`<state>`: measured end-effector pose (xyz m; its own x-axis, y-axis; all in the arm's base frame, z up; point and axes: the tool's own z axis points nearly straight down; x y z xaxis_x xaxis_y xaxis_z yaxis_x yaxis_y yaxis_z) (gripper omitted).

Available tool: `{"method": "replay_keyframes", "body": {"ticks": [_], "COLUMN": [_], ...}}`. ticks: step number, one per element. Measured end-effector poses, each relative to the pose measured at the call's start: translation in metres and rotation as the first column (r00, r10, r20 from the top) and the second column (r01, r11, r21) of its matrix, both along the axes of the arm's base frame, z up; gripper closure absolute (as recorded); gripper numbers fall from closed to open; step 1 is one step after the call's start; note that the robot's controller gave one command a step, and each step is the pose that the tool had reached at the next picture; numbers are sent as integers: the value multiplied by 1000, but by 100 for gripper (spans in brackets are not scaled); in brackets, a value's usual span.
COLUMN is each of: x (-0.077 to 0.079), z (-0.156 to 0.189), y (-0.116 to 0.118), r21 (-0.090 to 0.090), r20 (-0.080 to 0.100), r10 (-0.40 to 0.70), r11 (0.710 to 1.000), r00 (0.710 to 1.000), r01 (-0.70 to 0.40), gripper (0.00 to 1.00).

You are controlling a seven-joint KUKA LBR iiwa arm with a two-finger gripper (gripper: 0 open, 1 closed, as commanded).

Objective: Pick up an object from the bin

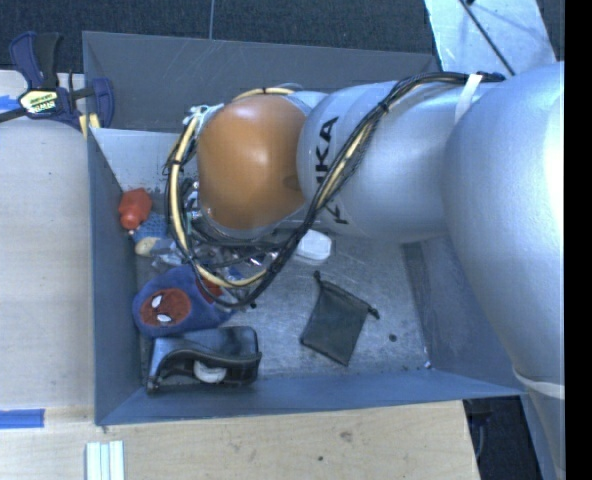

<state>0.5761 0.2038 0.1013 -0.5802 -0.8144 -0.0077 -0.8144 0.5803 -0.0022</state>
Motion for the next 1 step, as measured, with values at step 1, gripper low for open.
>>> {"method": "replay_keyframes", "body": {"ticks": [1], "x": [-3], "z": [10], "y": [6], "r21": [-2], "r20": [1], "r10": [236], "r11": [972], "r00": [972], "r01": [-236], "gripper": [0]}}
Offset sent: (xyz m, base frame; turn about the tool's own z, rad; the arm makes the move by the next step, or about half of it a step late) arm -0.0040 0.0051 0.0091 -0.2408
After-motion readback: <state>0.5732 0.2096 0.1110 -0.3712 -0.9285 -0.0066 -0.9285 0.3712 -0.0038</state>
